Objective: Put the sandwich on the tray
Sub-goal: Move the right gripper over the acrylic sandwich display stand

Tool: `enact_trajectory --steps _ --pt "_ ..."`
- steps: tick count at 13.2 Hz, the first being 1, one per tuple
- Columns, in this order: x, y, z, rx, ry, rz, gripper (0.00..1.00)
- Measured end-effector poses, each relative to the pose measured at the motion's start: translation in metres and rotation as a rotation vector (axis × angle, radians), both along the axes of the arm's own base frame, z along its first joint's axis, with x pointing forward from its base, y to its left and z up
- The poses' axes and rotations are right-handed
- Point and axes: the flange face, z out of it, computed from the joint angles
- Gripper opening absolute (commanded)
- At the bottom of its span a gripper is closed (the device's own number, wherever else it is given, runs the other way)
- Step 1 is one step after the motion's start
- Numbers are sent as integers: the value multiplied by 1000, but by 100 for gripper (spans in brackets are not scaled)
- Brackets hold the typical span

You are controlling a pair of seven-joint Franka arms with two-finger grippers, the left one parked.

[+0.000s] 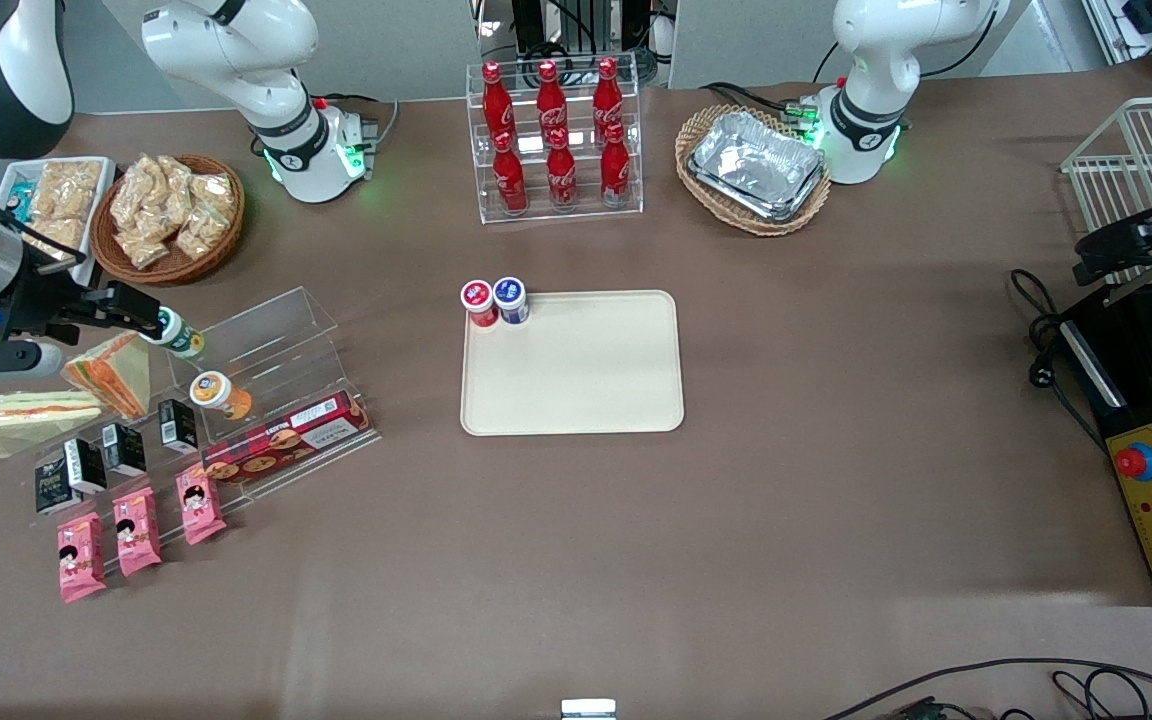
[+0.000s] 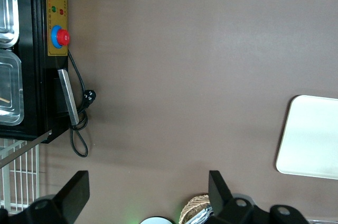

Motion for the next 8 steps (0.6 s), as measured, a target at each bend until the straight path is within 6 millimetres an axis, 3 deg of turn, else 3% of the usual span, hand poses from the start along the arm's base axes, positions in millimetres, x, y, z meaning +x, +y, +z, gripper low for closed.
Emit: enact_trajectory --steps 4,8 --pt "0 -30 1 -1 -2 -80 100" --pt "-7 -99 7 -4 -13 -267 100"
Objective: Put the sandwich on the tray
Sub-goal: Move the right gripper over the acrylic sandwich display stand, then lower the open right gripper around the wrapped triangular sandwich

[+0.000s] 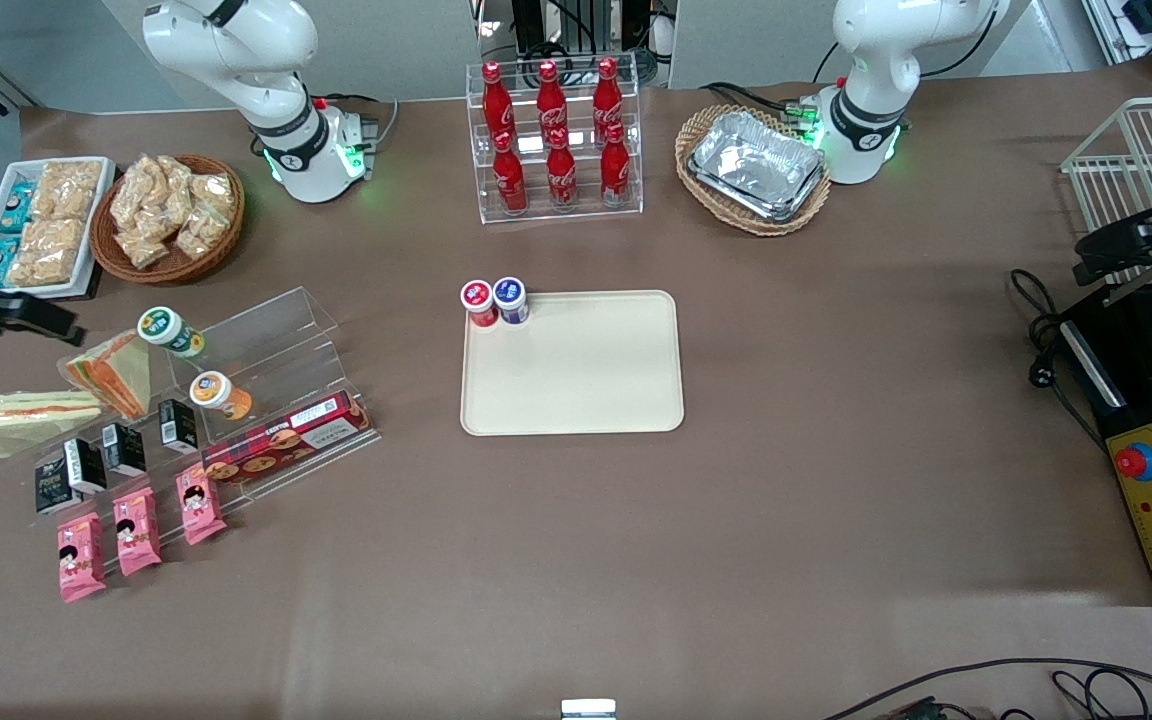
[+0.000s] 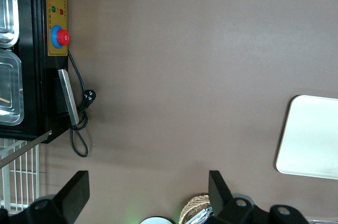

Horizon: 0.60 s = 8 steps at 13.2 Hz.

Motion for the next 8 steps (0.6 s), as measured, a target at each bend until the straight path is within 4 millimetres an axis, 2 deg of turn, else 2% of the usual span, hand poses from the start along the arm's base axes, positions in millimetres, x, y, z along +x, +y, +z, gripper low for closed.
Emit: enact_trajectory --steps 2,4,6,8 --pt "-7 -37 0 -6 -1 -166 100" --pt "-12 -60 0 -16 -6 -357 100" --pt "-11 -73 -1 -27 -24 -536 100" --pt "-4 -75 -5 -36 -50 -708 100"
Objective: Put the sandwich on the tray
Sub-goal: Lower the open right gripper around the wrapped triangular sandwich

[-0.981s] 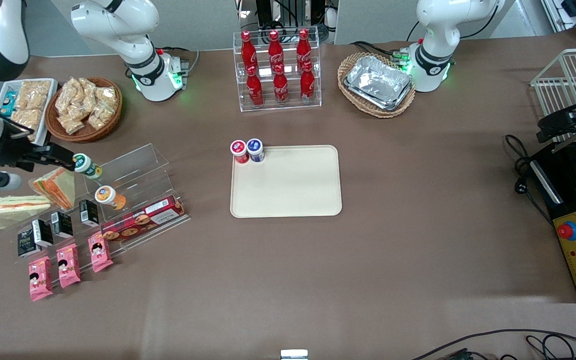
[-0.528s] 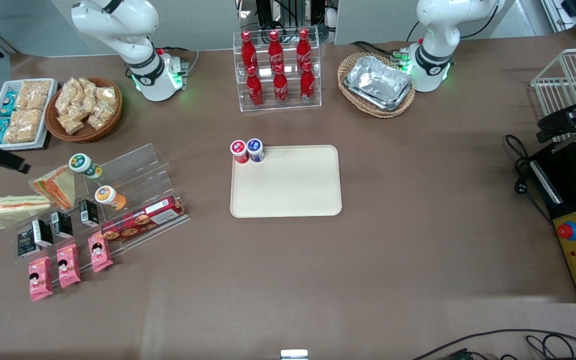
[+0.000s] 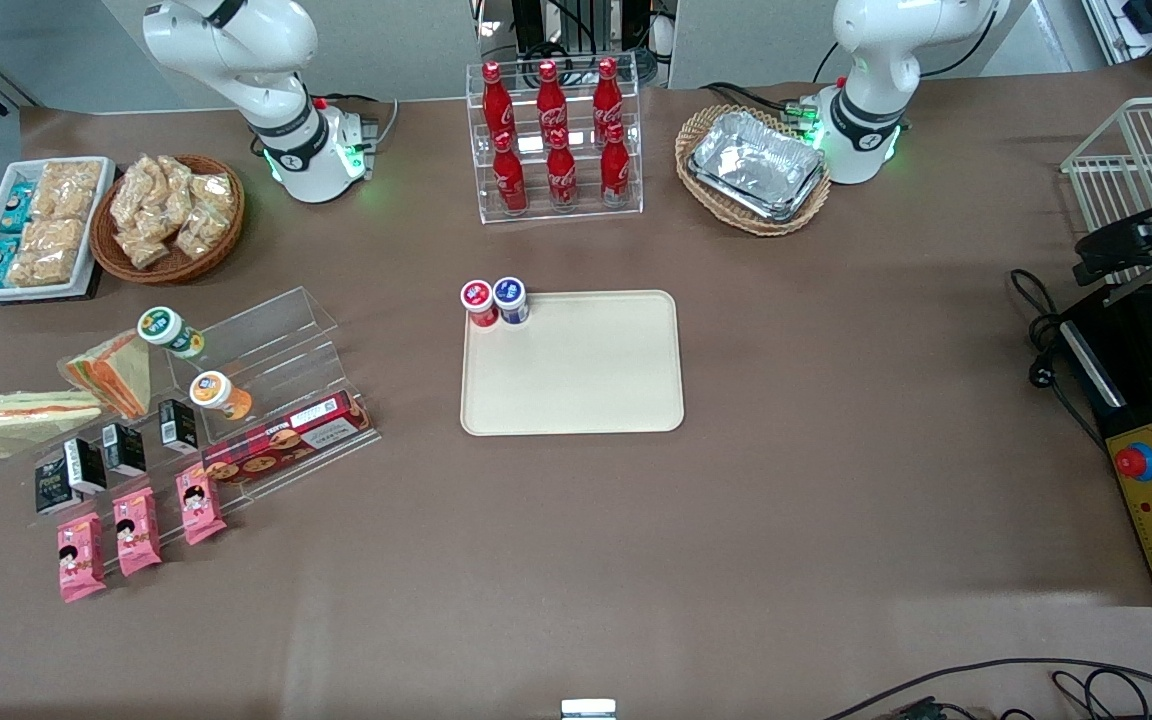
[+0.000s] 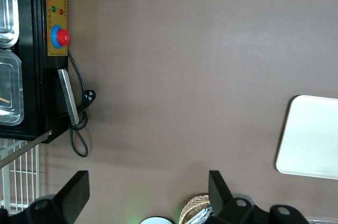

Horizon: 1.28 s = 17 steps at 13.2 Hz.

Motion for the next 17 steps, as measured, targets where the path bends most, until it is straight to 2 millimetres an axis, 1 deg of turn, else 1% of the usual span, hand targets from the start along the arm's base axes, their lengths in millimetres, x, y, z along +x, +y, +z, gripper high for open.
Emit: enact_trajectory --steps 1,2,4,7,10,12,14,17 --pt "5 -2 -5 -4 -11 -62 100" --pt "10 -8 -11 -2 -20 -107 100" --pt "17 -32 -31 -1 -26 -165 100" --pt "27 -69 -67 -30 -24 -221 100" --pt "37 -93 -103 -56 -21 -243 100" --pt "43 -101 -125 -65 -9 -248 100" --pt "48 -103 -142 -73 -3 -248 100" --pt "46 -107 -172 -77 6 -252 100"
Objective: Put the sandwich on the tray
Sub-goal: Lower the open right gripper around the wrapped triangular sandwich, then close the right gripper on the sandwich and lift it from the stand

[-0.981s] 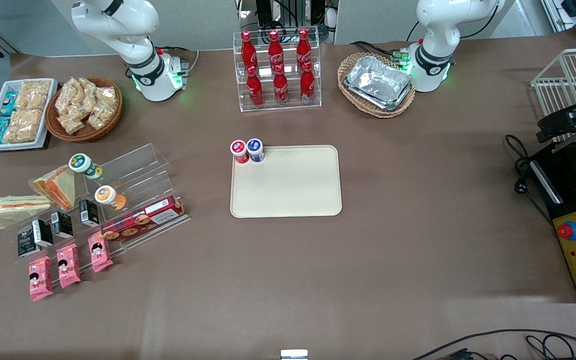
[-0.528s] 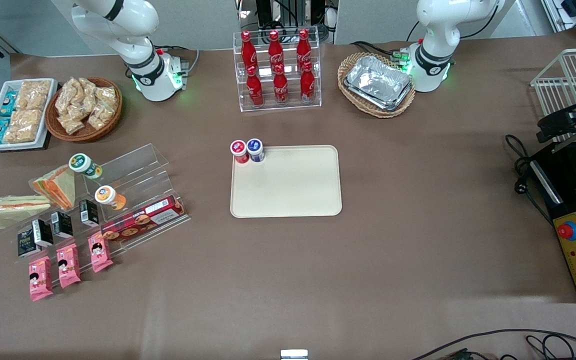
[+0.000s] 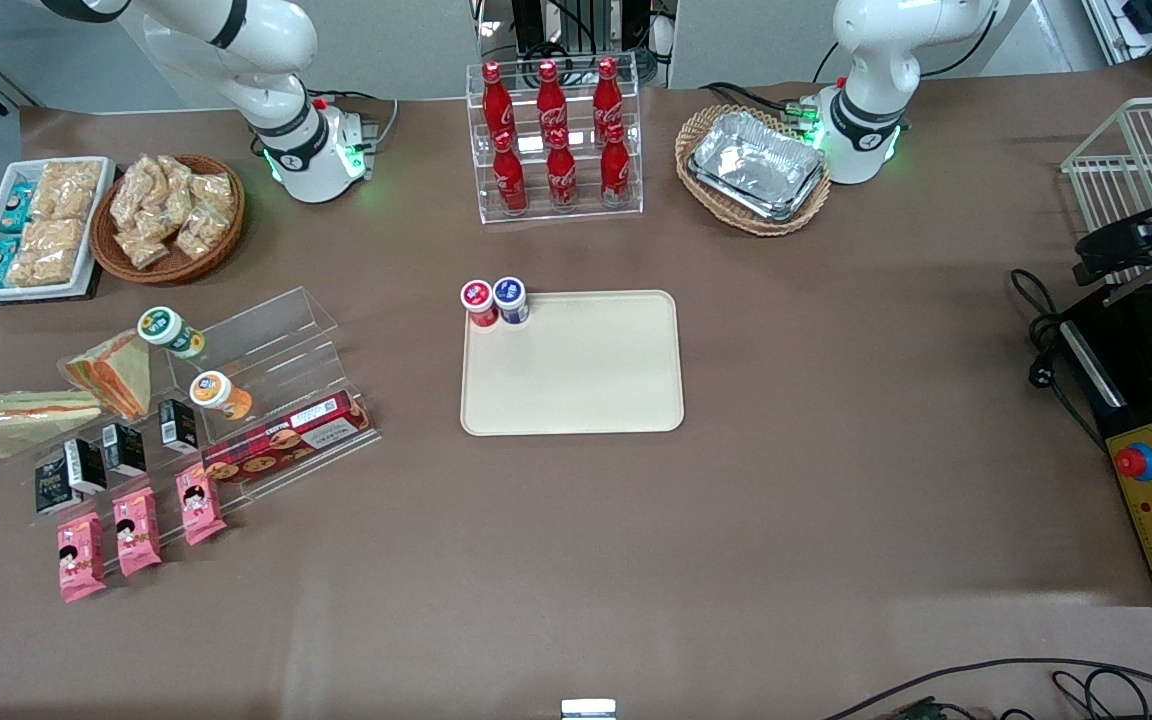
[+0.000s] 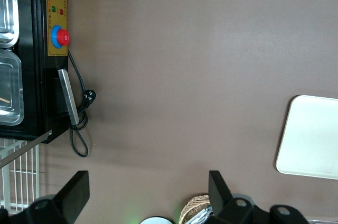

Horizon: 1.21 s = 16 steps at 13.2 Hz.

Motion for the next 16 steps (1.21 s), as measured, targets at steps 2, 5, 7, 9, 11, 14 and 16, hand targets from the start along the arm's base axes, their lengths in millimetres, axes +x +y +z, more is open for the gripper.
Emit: enact_trajectory --steps 2,5,7,9,11,14,16 --pt "-6 -1 -17 6 14 2 100" --pt "-12 -7 -26 13 29 15 100" --pt "-15 -10 -28 13 31 21 100" --pt "-17 -15 -30 11 27 25 100" --pt "-19 -19 -33 7 20 26 100" --pt "-21 -19 -43 2 15 27 93" --pt "-22 -19 -48 1 14 27 81"
